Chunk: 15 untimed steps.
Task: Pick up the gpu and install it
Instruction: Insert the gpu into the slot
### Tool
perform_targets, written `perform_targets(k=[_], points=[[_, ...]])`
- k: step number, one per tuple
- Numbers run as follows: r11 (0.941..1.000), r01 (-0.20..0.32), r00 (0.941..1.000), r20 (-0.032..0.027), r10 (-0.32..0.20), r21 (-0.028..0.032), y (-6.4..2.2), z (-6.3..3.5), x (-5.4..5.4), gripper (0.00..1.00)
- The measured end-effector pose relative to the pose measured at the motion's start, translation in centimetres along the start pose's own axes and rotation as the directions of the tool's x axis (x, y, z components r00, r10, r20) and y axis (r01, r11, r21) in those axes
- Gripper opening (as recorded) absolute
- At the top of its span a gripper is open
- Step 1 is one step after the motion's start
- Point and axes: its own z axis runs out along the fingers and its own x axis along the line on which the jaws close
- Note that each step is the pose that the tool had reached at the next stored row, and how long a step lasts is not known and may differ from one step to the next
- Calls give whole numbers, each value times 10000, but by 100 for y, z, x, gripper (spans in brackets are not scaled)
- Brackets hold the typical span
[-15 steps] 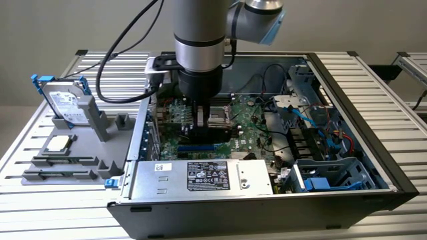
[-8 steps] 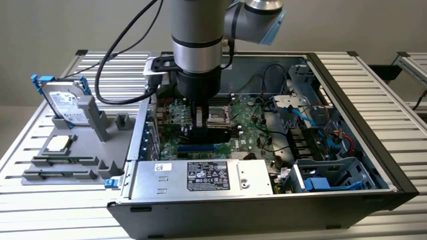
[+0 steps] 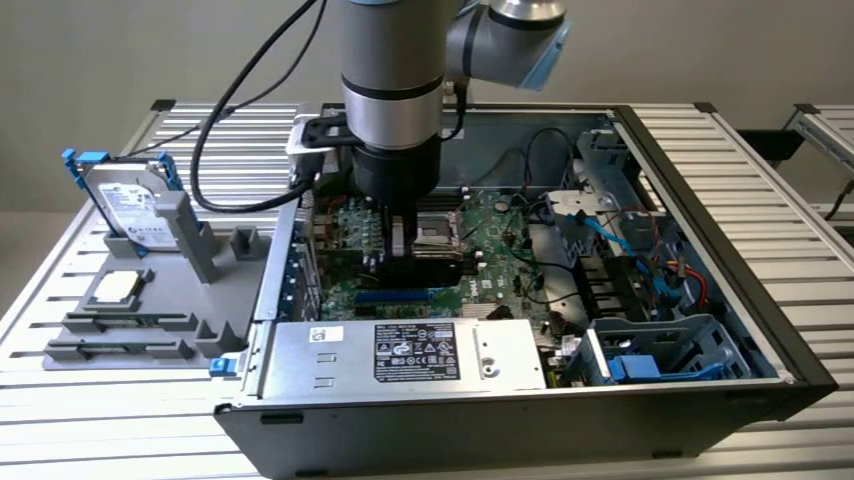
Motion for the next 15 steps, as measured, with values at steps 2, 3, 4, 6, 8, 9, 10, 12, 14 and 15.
perform_targets(k=[2,3,4,6,8,9,10,12,14,15], points=[[10000,-1,10000,0,1,2,3,6,0,27],[10000,0,10000,1,0,2,4,10,0,27],[10000,0,10000,-1,0,2,6,14,0,27],[10000,0,10000,-6,0,2,8,23,0,27],[10000,-1,10000,-12,1,2,10,35,0,27],[10000,0,10000,-16,0,2,11,41,1,27],[10000,0,10000,-19,0,2,12,47,1,27],[10000,0,10000,-24,0,1,14,54,1,27],[10000,1,10000,-26,-1,1,15,56,1,27],[10000,0,10000,-24,0,2,16,58,1,27]])
